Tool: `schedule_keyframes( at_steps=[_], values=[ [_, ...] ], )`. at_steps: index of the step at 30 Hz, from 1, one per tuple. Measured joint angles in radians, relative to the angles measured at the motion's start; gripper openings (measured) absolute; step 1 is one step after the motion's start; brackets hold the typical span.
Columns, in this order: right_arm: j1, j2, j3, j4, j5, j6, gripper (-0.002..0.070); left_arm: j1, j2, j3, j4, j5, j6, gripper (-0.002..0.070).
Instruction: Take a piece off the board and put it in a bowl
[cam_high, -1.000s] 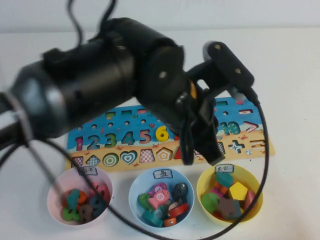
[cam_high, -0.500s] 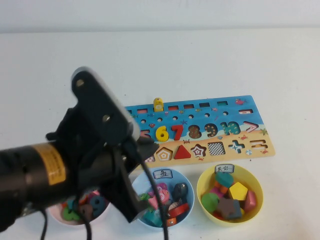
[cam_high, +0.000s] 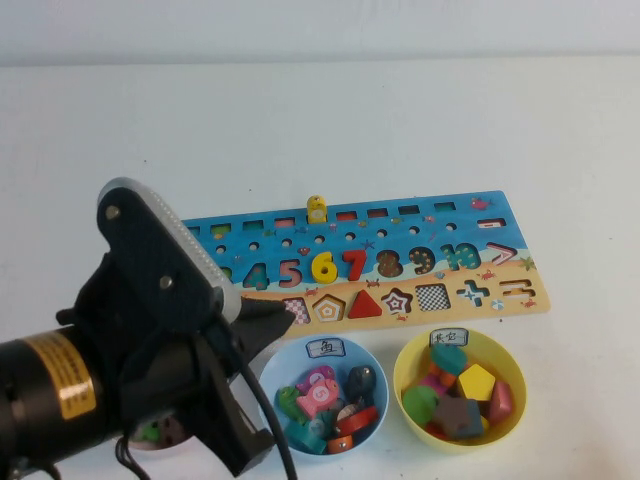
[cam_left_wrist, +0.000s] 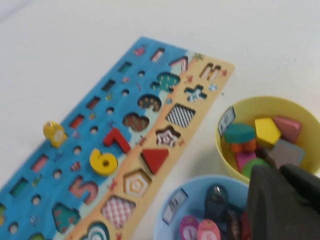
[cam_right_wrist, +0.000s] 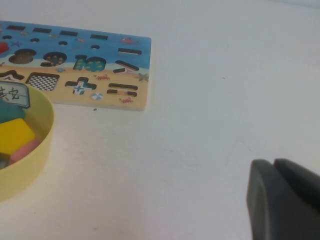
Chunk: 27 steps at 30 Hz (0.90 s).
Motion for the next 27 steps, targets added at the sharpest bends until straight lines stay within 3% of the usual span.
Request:
schedule_keyframes(
  at_steps=[7,13,23,27],
  values=[
    [0.0,0.0,0.0,0.0,0.0,0.0,-0.0017,0.048,-0.111,0.158,0.035,-0.263,0.008,-0.0002],
    [0.0,0.0,0.0,0.0,0.0,0.0,-0.0017,0.258,-0.375,0.414,0.023,-0.495,0.004,-0.0002],
    [0.0,0.0,0.0,0.0,0.0,0.0,-0.0017,0.657,-0.842,0.68,0.023,-0.531,-0.128,-0.0002],
    [0.0,0.0,0.0,0.0,0.0,0.0,-0.0017,0.725,-0.942,0.727,0.023,-0.526,-0.172,-0.0002]
  ],
)
